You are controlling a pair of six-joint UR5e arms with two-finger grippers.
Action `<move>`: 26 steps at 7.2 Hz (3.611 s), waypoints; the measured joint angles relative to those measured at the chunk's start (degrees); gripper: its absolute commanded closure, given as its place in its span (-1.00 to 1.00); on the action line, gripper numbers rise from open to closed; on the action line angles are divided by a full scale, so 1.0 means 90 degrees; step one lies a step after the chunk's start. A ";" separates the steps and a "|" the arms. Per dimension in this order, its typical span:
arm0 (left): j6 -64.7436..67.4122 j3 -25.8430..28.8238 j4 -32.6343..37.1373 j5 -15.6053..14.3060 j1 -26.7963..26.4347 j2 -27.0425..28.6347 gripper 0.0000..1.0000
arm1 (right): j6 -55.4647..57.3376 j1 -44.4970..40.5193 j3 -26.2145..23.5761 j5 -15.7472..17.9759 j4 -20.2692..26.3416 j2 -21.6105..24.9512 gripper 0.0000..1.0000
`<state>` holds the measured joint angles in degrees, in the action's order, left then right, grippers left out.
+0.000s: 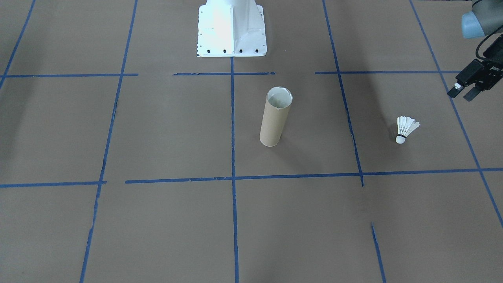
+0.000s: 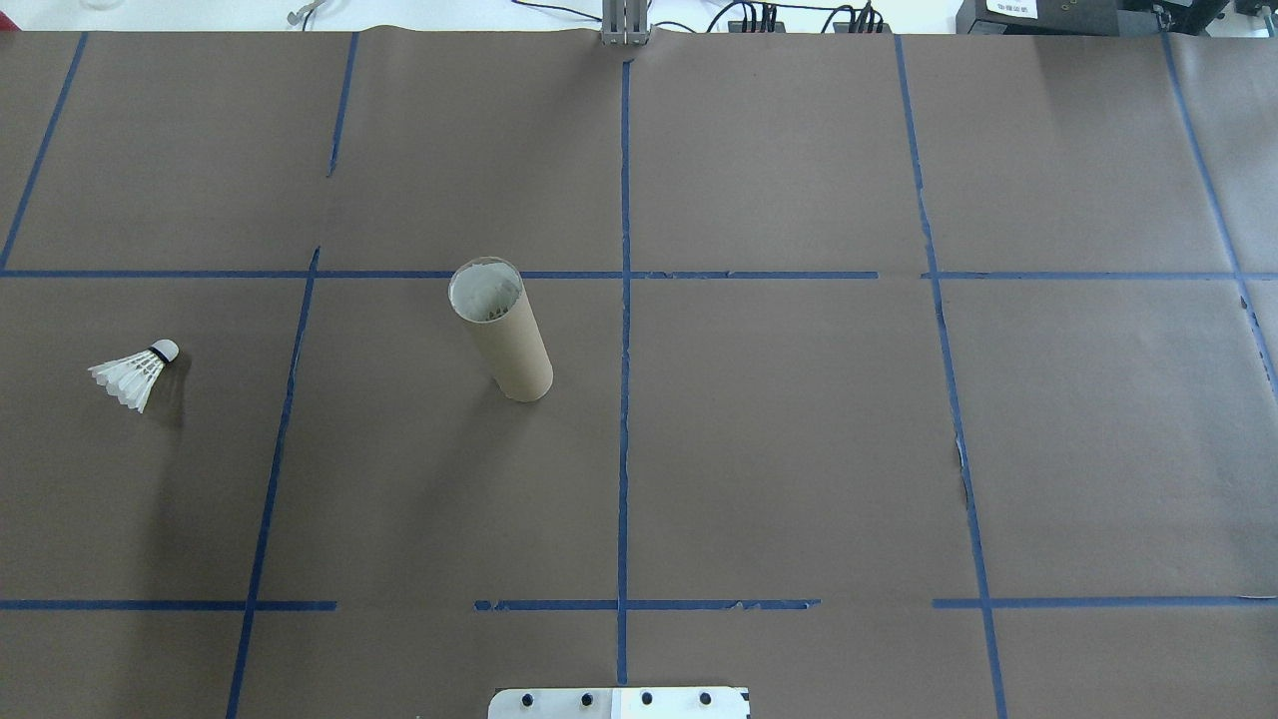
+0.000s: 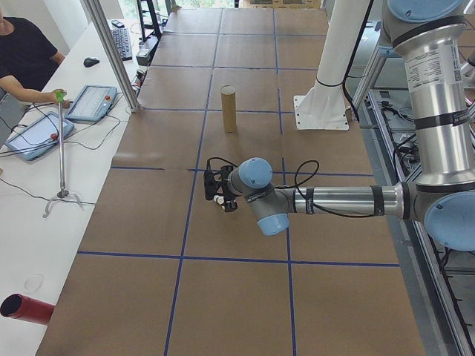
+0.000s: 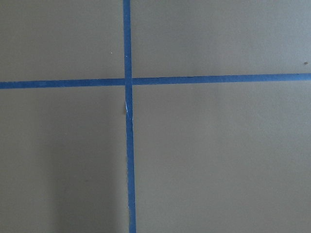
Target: Collect badminton balls into bucket
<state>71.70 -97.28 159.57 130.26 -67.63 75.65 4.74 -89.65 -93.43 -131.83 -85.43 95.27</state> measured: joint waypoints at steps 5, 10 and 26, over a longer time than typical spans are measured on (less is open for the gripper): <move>0.3263 0.0095 0.0855 -0.2565 0.2148 -0.0046 -1.00 | 0.0000 0.0000 0.0000 0.0000 0.0000 0.0000 -1.00; 0.3783 0.0876 0.0909 -0.3428 0.2652 0.0428 -0.68 | 0.0000 0.0000 0.0000 0.0000 0.0000 0.0000 -1.00; -0.0056 -0.4004 -0.7971 -0.0712 0.0345 0.3357 1.00 | 0.0001 0.0000 -0.0008 0.0000 0.0000 0.0000 -1.00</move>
<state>71.19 -133.32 87.83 123.85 -64.53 105.86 4.75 -89.65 -93.50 -131.83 -85.43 95.27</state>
